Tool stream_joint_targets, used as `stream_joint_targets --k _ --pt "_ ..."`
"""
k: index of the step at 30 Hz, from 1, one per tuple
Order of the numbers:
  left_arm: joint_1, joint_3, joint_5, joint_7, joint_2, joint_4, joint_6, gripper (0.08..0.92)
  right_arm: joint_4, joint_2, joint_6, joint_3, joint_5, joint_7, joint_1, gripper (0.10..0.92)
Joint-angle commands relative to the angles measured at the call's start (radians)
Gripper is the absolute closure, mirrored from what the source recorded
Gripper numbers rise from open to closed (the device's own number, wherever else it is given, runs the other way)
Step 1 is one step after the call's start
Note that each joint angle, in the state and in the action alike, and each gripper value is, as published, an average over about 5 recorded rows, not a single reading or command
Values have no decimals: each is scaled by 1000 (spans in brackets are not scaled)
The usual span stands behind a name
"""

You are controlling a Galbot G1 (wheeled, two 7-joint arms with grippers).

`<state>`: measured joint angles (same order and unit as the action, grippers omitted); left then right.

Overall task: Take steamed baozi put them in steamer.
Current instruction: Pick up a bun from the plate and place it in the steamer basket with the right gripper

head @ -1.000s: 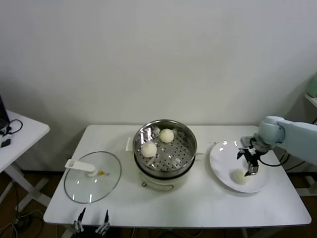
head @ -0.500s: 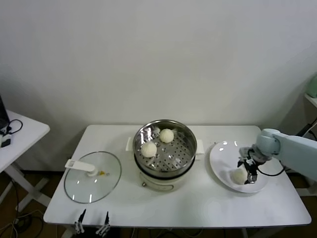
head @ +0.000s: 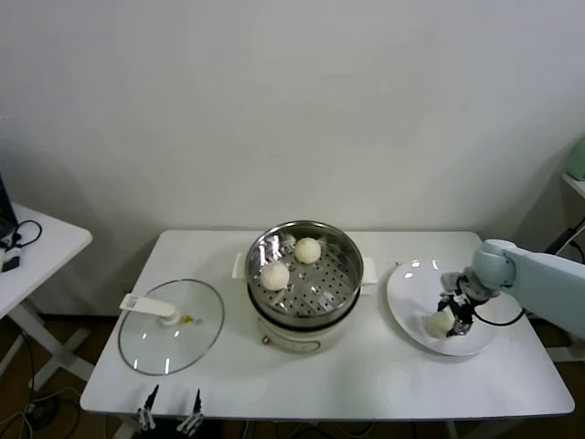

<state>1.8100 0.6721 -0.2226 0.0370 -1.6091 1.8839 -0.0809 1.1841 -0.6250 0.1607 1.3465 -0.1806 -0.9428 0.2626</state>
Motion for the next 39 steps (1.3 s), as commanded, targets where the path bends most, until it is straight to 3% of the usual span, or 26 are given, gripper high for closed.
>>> stream_joint_targets --k 1,11,22,31,39 --pt "3 -1 -1 -1 -11 3 0 177 36 5 -22 63 -14 -18 113 375" --pt "9 -3 -7 0 -10 13 0 177 225 -23 -151 359 -90 -84 600 381" --pt "17 -6 -11 -1 -10 23 -3 177 408 -130 -355 251 -98 -167 841 381" --pt "17 -13 -21 -3 -17 21 -8 177 545 -286 -378 185 -98 -166 809 380" --pt "19 -16 -27 -4 -24 20 -10 177 559 -414 -372 185 77 -119 623 380"
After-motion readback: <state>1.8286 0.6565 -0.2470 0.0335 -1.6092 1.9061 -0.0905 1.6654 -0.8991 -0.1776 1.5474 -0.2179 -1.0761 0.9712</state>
